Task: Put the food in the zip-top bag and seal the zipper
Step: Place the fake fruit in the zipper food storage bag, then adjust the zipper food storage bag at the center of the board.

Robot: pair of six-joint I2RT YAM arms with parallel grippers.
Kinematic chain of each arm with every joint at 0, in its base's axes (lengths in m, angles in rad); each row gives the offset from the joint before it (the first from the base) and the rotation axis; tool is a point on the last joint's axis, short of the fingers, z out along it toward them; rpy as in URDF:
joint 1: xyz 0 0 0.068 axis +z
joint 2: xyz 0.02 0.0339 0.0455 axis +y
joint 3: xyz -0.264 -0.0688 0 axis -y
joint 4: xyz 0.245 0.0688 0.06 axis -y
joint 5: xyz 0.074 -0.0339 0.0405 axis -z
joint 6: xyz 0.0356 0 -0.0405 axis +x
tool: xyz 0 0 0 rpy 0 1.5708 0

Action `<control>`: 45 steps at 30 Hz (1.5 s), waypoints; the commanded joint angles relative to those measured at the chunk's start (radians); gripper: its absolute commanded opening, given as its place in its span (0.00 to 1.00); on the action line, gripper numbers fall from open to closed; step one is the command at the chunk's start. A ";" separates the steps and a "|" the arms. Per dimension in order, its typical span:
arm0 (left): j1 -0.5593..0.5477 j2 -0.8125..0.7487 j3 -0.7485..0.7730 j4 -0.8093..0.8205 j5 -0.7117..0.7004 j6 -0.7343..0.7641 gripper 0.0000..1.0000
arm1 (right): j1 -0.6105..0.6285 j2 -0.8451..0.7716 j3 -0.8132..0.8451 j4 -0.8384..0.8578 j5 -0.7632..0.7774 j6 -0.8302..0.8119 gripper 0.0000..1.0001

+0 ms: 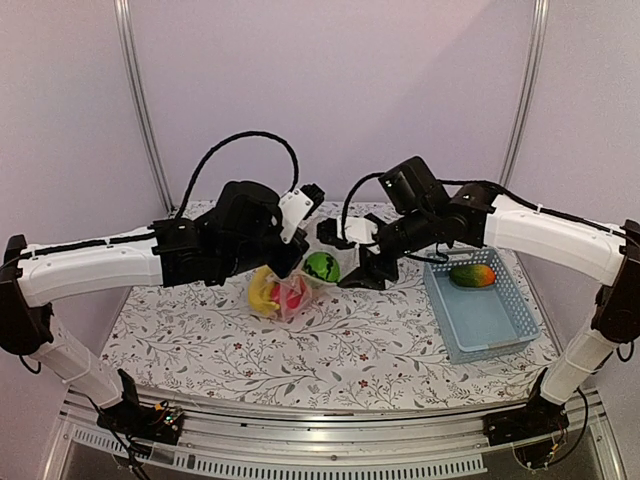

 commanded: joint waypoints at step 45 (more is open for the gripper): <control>0.083 -0.069 -0.001 0.036 0.101 -0.008 0.00 | -0.033 -0.135 0.226 -0.238 0.051 -0.096 0.51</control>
